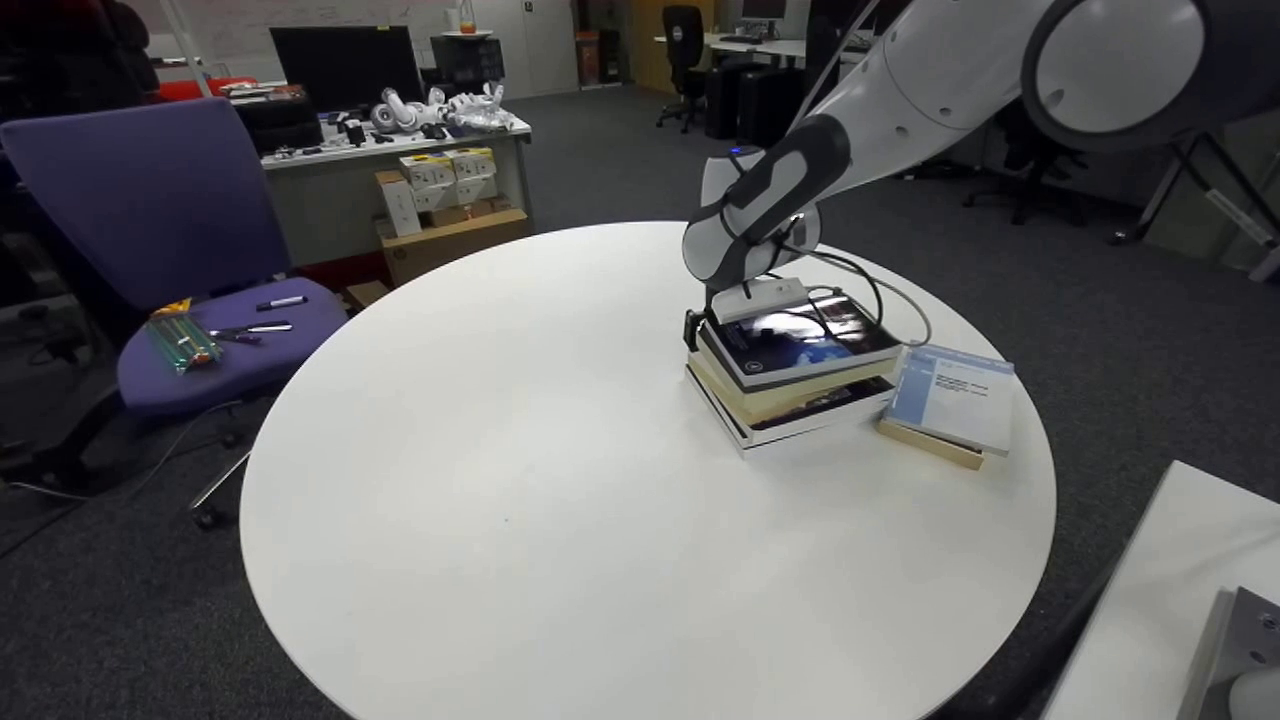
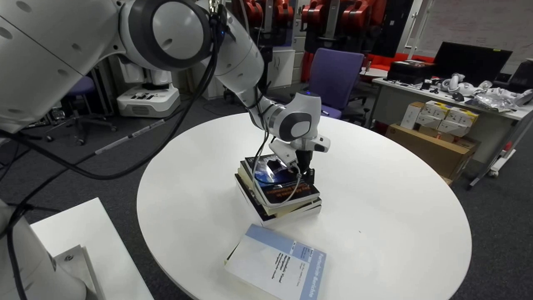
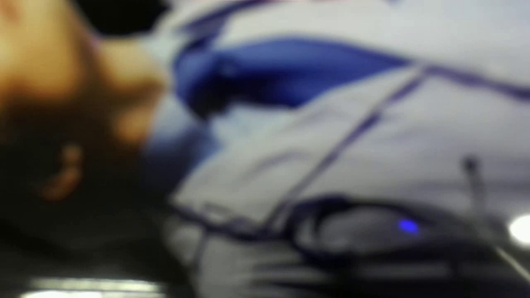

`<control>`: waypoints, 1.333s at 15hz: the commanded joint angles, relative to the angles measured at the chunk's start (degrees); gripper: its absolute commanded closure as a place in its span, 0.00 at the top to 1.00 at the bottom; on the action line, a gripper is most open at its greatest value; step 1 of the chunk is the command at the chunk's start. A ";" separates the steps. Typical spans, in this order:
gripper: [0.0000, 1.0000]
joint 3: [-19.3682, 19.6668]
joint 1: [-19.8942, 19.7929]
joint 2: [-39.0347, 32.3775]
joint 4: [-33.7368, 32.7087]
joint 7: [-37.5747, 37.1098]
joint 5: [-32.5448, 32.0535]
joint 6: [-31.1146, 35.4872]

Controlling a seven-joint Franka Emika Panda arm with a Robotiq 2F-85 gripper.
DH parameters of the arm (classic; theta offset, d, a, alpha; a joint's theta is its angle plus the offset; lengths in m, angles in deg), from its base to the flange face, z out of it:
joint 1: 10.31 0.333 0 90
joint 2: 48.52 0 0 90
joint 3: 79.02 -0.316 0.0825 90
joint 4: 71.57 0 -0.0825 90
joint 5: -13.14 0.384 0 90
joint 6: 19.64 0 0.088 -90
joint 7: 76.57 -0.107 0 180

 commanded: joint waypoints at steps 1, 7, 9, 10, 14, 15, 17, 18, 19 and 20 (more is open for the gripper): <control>1.00 0.18 -0.48 2.54 2.72 -1.39 -0.98 -0.15; 1.00 0.26 1.43 7.45 4.48 -2.43 -1.63 2.11; 1.00 -0.33 1.90 11.69 5.87 -1.23 -2.07 -0.10; 1.00 -0.84 1.91 13.51 6.28 -0.57 -2.14 -0.85; 1.00 -2.80 1.70 21.14 6.73 1.23 -2.60 -11.63; 1.00 -2.83 1.90 22.53 6.55 1.08 -3.15 -16.00; 1.00 -3.19 1.92 25.29 6.97 1.44 -4.33 -23.44; 1.00 -3.51 1.73 26.31 7.32 2.12 -4.81 -26.05; 1.00 -3.56 1.83 27.41 8.43 2.41 -5.52 -26.97; 1.00 -2.98 2.50 28.67 11.04 1.37 -7.37 -23.01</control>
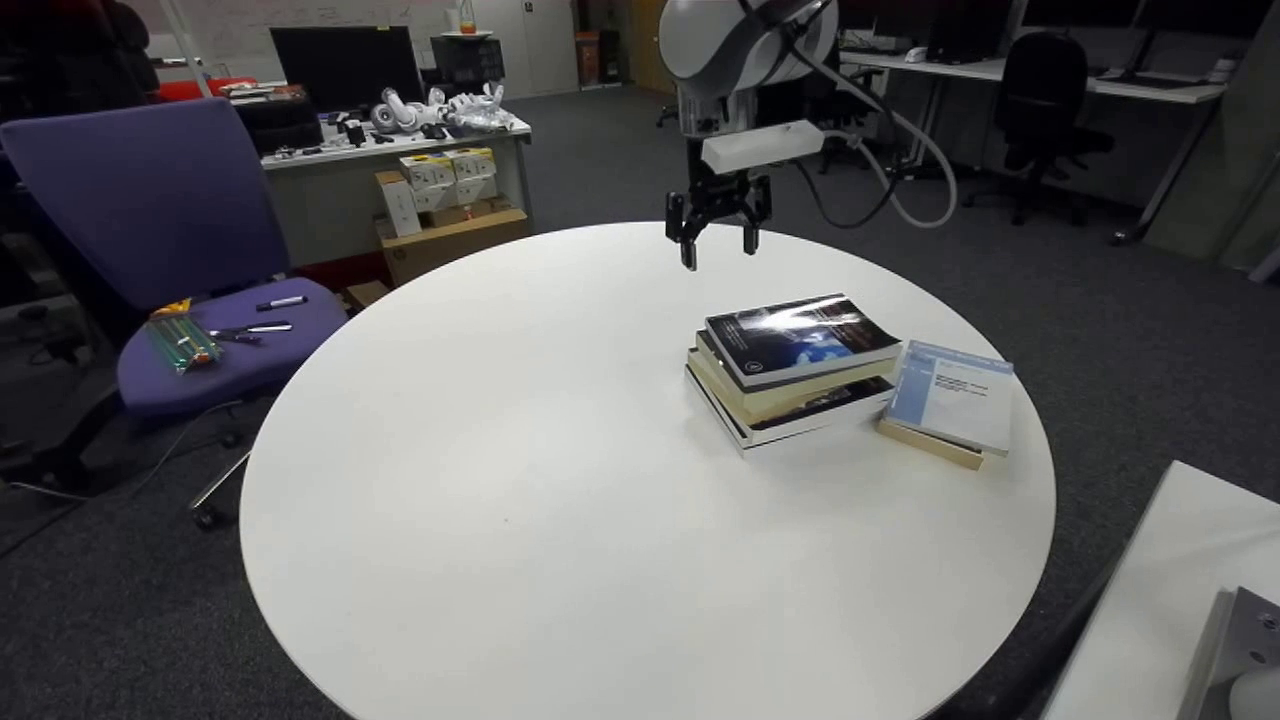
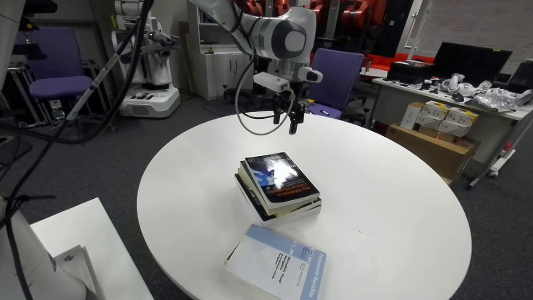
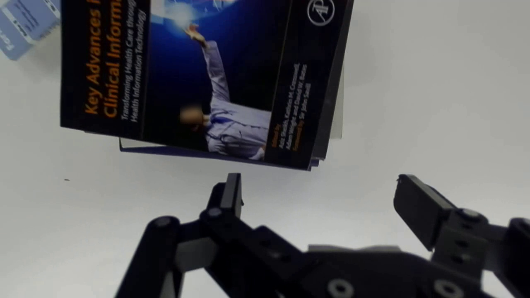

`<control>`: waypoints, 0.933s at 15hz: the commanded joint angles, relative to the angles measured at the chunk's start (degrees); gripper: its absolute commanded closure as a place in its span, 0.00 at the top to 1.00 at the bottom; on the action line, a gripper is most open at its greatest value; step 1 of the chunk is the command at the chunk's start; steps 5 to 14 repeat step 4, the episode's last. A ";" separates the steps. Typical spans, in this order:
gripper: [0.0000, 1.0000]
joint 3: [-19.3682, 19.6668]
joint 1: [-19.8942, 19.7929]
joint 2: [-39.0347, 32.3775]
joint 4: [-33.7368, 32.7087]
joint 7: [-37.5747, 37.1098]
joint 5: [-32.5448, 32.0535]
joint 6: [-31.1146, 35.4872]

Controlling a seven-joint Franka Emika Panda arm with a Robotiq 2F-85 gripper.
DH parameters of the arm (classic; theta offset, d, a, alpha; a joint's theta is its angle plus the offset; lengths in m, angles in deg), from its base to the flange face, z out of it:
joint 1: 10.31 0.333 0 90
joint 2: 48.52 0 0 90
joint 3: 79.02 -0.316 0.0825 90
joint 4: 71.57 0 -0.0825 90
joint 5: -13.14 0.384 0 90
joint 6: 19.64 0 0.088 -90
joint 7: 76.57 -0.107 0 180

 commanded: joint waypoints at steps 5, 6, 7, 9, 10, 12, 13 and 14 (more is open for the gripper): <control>1.00 -1.06 -0.74 1.18 1.50 -0.27 -1.78 -0.16; 1.00 -1.06 -0.74 1.18 1.50 -0.27 -1.78 -0.16; 1.00 -1.06 -0.74 1.18 1.50 -0.27 -1.78 -0.16; 1.00 -1.06 -0.74 1.18 1.50 -0.27 -1.78 -0.16; 1.00 -1.06 -0.74 1.18 1.50 -0.27 -1.78 -0.16; 1.00 -1.06 -0.74 1.18 1.50 -0.27 -1.78 -0.16; 1.00 -1.06 -0.74 1.18 1.50 -0.27 -1.78 -0.16; 1.00 -1.06 -0.74 1.18 1.50 -0.27 -1.78 -0.16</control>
